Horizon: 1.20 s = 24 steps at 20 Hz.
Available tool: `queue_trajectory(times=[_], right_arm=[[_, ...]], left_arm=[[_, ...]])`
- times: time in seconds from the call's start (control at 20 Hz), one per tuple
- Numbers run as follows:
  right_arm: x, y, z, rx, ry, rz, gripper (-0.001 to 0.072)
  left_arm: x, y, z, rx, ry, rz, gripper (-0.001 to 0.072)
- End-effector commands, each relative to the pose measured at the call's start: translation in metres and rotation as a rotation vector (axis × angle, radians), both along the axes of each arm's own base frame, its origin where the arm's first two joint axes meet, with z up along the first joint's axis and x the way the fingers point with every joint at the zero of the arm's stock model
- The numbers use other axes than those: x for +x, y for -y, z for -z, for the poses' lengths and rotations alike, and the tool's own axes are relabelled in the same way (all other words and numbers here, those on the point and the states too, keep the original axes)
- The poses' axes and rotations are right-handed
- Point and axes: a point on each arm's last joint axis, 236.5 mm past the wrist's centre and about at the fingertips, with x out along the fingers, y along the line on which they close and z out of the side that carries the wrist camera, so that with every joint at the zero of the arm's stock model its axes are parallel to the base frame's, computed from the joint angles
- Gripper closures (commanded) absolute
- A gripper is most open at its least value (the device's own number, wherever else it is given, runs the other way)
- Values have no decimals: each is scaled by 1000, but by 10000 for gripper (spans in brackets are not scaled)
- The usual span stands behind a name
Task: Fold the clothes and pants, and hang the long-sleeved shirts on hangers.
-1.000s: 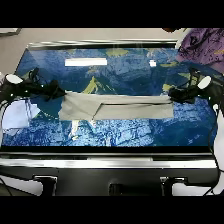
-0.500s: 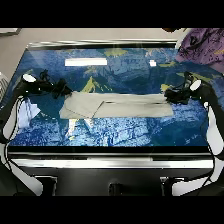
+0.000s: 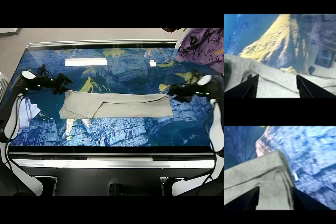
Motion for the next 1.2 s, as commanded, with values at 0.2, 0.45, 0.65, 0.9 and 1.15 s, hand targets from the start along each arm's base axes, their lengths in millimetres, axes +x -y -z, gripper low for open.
queue_trajectory(times=[0.2, 0.45, 0.65, 0.9, 1.15], right_arm=[[-31, 16, 9, 391, -72, -21, 114], [-33, -9, 48, 418, -137, -98, 114], [-31, -41, 68, 420, -180, -156, 197], [-30, -58, 55, 398, -184, -186, 681], [-50, -22, -8, 200, -247, -161, 681]], left_arm=[[-25, -72, -58, 373, 43, 2, 155], [-36, -74, -61, 397, 16, 22, 155], [-38, -67, -60, 395, 8, 32, 145], [-39, -24, -61, 352, 19, 97, 261], [-41, 95, -47, 212, -2, 146, 693]])
